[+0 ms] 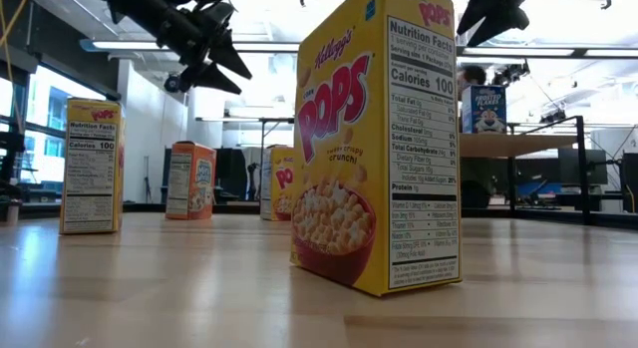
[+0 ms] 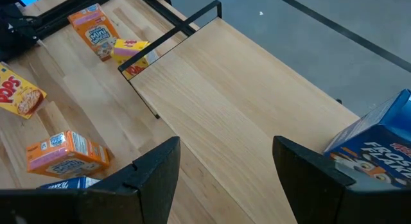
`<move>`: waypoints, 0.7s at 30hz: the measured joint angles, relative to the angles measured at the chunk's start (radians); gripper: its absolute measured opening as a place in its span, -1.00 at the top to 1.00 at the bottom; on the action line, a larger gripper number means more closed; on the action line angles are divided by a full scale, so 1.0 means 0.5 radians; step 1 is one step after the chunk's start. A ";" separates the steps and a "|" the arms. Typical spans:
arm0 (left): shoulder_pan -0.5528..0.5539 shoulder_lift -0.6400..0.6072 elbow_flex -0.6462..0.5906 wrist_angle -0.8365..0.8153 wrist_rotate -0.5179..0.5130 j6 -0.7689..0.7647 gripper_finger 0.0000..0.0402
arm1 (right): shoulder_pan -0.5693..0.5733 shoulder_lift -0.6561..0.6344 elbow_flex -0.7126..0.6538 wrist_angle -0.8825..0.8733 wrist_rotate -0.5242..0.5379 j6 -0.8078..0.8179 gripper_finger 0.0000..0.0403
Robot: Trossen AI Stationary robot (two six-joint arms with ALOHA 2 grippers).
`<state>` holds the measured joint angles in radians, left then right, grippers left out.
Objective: Stack cereal on shelf
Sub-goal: Put the top orange cereal box on the shelf
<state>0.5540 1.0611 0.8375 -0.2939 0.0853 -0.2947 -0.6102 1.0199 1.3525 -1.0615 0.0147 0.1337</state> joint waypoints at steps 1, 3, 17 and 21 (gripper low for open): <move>0.011 0.000 0.000 0.001 0.000 -0.008 0.00 | 0.000 0.000 0.000 0.000 0.000 0.000 -0.19; 0.039 0.000 0.000 0.000 -0.002 -0.042 0.00 | -0.001 0.000 0.000 0.000 0.000 0.000 -0.19; 0.189 0.000 0.001 -0.112 -0.006 0.000 0.00 | 0.000 0.000 0.000 0.000 0.000 0.000 -0.19; 0.188 0.000 0.000 -0.121 0.012 0.037 0.00 | 0.000 0.000 0.000 0.003 0.000 0.001 -0.19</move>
<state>0.6479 1.0611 0.8375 -0.3542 0.0915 -0.2763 -0.6102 1.0199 1.3525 -1.0601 0.0147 0.1340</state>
